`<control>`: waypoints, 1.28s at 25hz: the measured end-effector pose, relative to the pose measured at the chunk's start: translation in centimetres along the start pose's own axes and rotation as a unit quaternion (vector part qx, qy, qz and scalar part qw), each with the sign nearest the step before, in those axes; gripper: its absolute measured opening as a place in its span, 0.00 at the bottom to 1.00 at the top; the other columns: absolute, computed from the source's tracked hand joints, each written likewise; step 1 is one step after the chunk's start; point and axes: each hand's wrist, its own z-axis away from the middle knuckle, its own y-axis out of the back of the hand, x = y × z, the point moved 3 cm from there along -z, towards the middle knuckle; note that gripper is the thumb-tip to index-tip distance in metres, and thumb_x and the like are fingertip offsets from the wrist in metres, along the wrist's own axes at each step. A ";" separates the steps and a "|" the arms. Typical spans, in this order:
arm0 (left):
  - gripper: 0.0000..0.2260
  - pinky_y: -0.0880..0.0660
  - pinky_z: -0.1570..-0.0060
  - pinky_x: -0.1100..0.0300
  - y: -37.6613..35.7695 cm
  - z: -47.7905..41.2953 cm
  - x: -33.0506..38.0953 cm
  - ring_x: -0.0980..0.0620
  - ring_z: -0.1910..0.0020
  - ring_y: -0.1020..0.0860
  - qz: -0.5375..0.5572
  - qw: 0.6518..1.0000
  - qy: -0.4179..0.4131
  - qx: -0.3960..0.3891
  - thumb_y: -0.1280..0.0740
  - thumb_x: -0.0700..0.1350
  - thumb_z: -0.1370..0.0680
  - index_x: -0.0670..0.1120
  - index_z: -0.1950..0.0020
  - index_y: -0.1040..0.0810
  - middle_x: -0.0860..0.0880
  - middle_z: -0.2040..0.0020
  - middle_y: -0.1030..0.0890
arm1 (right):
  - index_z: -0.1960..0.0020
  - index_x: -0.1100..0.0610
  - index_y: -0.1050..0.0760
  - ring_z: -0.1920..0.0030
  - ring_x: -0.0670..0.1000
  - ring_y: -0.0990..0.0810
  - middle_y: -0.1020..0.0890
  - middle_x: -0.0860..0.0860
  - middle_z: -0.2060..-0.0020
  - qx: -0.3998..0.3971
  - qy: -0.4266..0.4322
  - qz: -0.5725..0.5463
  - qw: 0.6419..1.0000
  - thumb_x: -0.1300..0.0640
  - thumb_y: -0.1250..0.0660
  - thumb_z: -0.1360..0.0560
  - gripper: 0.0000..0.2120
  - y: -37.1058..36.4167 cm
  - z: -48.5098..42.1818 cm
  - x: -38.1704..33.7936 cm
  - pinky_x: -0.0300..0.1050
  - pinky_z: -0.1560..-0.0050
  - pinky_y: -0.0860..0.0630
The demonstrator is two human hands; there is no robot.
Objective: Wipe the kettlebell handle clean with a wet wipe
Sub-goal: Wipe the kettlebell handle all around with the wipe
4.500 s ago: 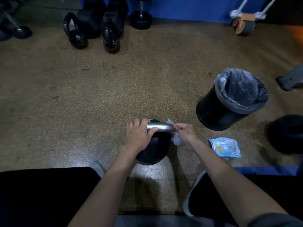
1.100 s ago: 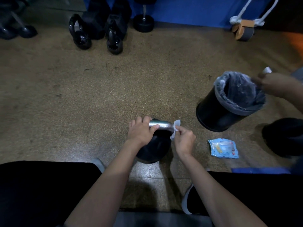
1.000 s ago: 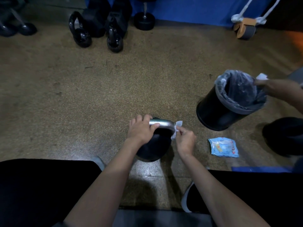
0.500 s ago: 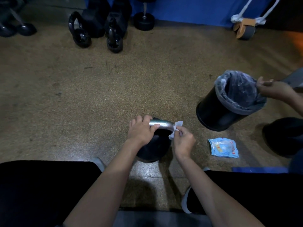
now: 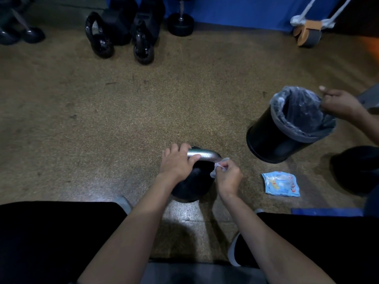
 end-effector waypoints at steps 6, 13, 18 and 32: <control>0.23 0.41 0.32 0.48 0.1 0.1 -0.1 0.40 0.36 0.34 0.003 1.000 0.003 -0.005 0.45 0.62 0.22 0.51 0.31 0.35 0.42 0.35 0.31 | 0.63 0.61 0.21 0.63 0.54 0.20 0.18 0.54 0.66 -0.019 -0.034 -0.012 0.999 0.65 0.30 0.31 0.03 -1.0 0.1 0.8 0.45 0.57 0.25; 0.23 0.40 0.32 0.49 0.2 0.1 0.1 0.41 0.36 0.34 0.008 1.000 0.003 -0.012 0.46 0.62 0.22 0.51 0.32 0.35 0.42 0.35 0.32 | 0.61 0.60 0.20 0.62 0.52 0.21 0.19 0.53 0.65 -0.015 -0.047 -0.030 0.998 0.66 0.32 0.30 0.04 -0.4 -0.1 0.9 0.43 0.57 0.25; 0.23 0.41 0.32 0.49 0.3 0.1 0.3 0.40 0.36 0.34 0.007 1.000 0.009 -0.017 0.46 0.62 0.22 0.51 0.32 0.35 0.42 0.35 0.32 | 0.55 0.63 0.18 0.59 0.48 0.24 0.17 0.56 0.58 0.052 0.039 -0.019 0.998 0.66 0.33 0.29 0.06 1.9 -0.3 -1.7 0.24 0.61 0.36; 0.23 0.41 0.33 0.49 0.1 0.0 0.1 0.40 0.37 0.33 0.001 1.000 0.000 -0.004 0.45 0.62 0.22 0.51 0.32 0.35 0.42 0.35 0.31 | 0.51 0.58 0.17 0.55 0.55 0.17 0.14 0.56 0.55 0.003 0.098 0.059 0.993 0.64 0.33 0.27 0.09 2.1 -0.8 -3.1 0.36 0.54 0.31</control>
